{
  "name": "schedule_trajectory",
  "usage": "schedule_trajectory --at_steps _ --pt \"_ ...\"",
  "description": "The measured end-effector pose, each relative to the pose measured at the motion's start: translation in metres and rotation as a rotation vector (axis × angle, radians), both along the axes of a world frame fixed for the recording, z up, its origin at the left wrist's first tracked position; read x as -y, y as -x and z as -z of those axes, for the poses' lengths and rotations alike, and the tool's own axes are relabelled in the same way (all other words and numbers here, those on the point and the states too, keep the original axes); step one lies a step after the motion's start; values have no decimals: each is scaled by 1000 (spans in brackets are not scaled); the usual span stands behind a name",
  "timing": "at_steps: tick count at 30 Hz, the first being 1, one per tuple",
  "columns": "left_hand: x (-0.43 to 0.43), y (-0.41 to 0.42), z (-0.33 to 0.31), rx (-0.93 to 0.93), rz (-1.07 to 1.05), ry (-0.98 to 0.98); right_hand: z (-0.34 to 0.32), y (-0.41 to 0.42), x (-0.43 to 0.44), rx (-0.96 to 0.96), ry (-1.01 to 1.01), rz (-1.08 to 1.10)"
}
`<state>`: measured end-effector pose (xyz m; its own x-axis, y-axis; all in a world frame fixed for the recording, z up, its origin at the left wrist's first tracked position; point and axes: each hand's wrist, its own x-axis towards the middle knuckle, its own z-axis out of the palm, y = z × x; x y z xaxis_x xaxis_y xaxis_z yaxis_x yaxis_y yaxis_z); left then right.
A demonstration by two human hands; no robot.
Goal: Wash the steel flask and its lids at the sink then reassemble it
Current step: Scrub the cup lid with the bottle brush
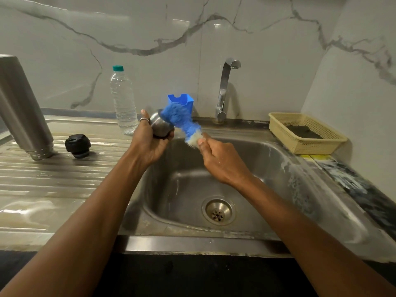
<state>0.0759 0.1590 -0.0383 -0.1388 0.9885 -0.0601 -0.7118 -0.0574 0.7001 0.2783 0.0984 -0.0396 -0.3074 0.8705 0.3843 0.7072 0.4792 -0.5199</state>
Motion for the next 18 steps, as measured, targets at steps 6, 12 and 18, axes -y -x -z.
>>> schedule_trajectory --at_steps 6,12,18 --pt "-1 1 -3 -9 -11 10 -1 6 5 -33 8 -51" --pt "1 -5 -3 -61 26 30 -1 2 1 -90 13 24" --pt "0 11 -4 55 19 48 0 -10 2 -14 -33 -7"
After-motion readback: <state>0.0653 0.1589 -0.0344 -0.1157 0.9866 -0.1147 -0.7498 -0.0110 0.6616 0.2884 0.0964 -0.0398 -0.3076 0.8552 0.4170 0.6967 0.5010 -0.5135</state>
